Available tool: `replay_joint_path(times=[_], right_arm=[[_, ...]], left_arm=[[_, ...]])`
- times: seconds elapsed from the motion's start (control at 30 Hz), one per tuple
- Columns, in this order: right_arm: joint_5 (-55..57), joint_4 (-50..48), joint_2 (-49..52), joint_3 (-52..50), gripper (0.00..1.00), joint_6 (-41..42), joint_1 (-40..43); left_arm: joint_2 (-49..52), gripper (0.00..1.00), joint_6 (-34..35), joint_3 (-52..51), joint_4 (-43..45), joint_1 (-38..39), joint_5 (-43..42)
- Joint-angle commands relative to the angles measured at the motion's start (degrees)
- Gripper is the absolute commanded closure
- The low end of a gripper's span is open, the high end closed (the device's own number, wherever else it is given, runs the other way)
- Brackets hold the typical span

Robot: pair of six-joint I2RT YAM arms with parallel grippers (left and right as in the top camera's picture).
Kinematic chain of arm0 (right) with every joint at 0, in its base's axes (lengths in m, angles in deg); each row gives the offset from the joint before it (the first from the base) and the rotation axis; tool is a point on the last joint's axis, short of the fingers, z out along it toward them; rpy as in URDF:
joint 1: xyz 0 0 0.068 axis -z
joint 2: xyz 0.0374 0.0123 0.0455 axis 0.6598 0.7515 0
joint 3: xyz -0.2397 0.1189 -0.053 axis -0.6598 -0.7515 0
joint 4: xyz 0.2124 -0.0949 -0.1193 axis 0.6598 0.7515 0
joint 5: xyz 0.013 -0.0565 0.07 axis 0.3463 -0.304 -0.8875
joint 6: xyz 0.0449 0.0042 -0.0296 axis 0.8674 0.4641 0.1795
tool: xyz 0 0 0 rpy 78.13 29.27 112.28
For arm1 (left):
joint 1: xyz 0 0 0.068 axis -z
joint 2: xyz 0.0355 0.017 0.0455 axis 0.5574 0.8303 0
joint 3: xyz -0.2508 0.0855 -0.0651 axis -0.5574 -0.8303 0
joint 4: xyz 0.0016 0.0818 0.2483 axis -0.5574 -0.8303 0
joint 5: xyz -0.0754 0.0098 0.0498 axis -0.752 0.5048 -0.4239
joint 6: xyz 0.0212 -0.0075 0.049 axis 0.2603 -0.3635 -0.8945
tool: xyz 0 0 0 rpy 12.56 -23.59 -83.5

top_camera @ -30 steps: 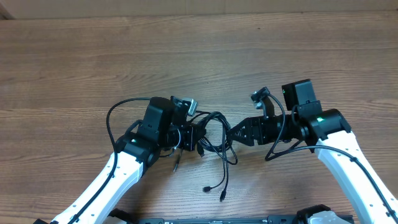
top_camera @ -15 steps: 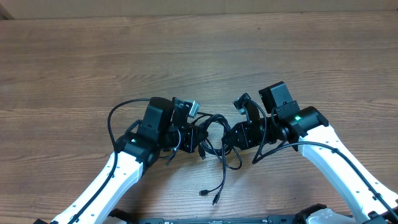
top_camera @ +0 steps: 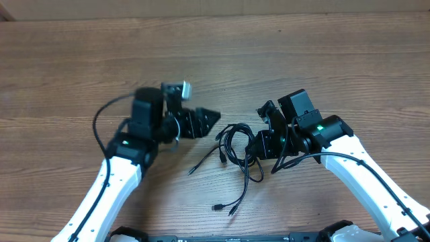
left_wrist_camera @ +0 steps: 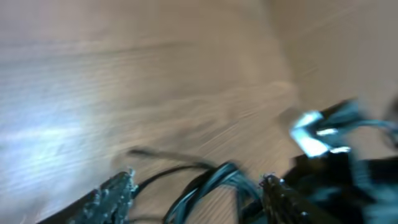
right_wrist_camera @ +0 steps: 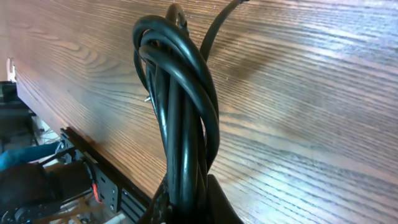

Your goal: Untangle cables

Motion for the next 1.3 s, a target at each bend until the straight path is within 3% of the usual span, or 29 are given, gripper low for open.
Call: replay_joint_path(times=[0.0, 0.07, 0.13, 0.27, 0.43, 0.8, 1.0, 1.27], right_arm=[[-2.51, 0.09, 0.17, -0.2, 0.96, 1.05, -0.07], [-2.86, 0.72, 0.17, -0.2, 0.96, 1.05, -0.07], [-2.84, 1.44, 0.17, -0.2, 0.96, 1.05, -0.07], [-3.13, 2.45, 0.17, -0.2, 0.96, 1.07, -0.07], [-7.28, 2.8, 0.17, -0.2, 0.96, 1.07, -0.07], [-9.44, 2.93, 0.17, -0.2, 0.96, 2.38, -0.07], [-11.02, 3.65, 0.17, -0.2, 0.96, 2.34, -0.07], [-10.99, 3.76, 0.17, -0.2, 0.96, 2.36, -0.07]], left_arm=[[-1.01, 0.34, -8.26, 1.25, -0.15, 0.33, -9.31], [-1.01, 0.28, -15.63, 1.25, -3.54, 1.57, -7.23], [-0.98, 0.23, -18.45, 1.25, -7.41, 2.84, -0.79], [-0.98, 0.24, -18.64, 1.25, -10.97, 6.19, 11.98], [-0.98, 0.35, -20.48, 1.25, -8.39, 12.41, 18.88], [-0.83, 0.35, -18.32, 1.25, -9.25, 24.7, 43.58], [0.2, 0.38, -18.27, 1.25, -9.75, 24.98, 48.39], [3.32, 0.38, -18.27, 1.25, -9.51, 24.98, 44.74]])
